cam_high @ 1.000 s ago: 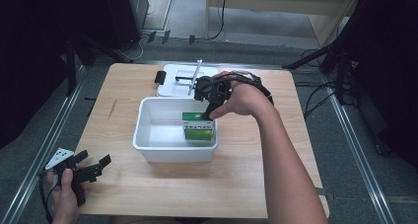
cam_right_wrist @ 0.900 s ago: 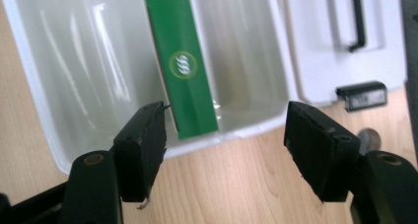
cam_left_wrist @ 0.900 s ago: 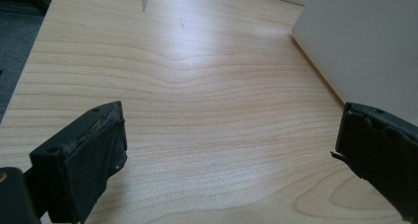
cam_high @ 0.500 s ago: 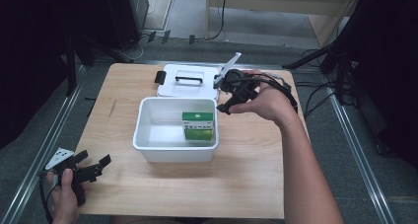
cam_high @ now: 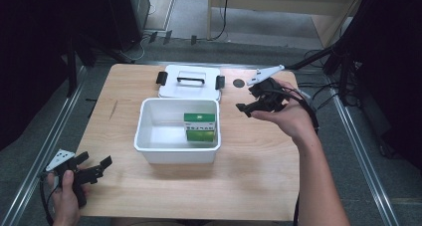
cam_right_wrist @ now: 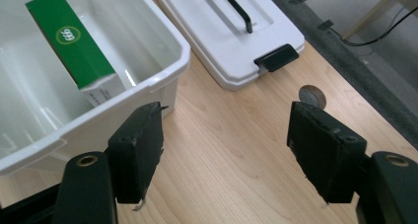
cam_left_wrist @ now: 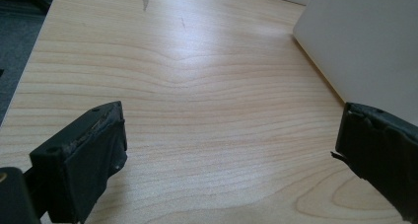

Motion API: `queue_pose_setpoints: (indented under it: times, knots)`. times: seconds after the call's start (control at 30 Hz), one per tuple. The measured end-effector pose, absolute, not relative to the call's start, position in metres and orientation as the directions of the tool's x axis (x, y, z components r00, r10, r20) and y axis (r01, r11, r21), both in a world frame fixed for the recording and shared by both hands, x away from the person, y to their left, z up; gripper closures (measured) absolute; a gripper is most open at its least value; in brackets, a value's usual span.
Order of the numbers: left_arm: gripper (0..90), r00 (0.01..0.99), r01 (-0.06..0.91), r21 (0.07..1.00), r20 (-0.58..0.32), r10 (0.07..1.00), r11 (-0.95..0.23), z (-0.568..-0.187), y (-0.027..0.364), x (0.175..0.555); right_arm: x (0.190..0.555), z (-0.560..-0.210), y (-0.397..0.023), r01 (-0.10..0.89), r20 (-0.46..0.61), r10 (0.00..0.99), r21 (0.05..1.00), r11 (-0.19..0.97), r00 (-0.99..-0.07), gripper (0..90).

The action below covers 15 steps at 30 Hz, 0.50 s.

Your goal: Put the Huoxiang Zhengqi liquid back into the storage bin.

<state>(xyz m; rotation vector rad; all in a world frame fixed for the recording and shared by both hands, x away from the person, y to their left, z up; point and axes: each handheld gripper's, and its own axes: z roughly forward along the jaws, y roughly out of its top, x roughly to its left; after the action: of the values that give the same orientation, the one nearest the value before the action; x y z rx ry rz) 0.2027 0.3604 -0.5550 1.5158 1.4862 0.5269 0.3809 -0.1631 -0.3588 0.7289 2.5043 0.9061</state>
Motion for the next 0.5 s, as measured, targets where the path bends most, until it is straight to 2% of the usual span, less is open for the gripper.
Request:
queue_pose_setpoints:
  times: [0.5]
  knots:
    - [0.0,0.177,0.545,0.824,-0.290,0.940,0.152,-0.555,0.360,0.202,0.358,-0.416,-0.214,0.389,-0.112,0.679,0.748,0.538,-0.726,30.9]
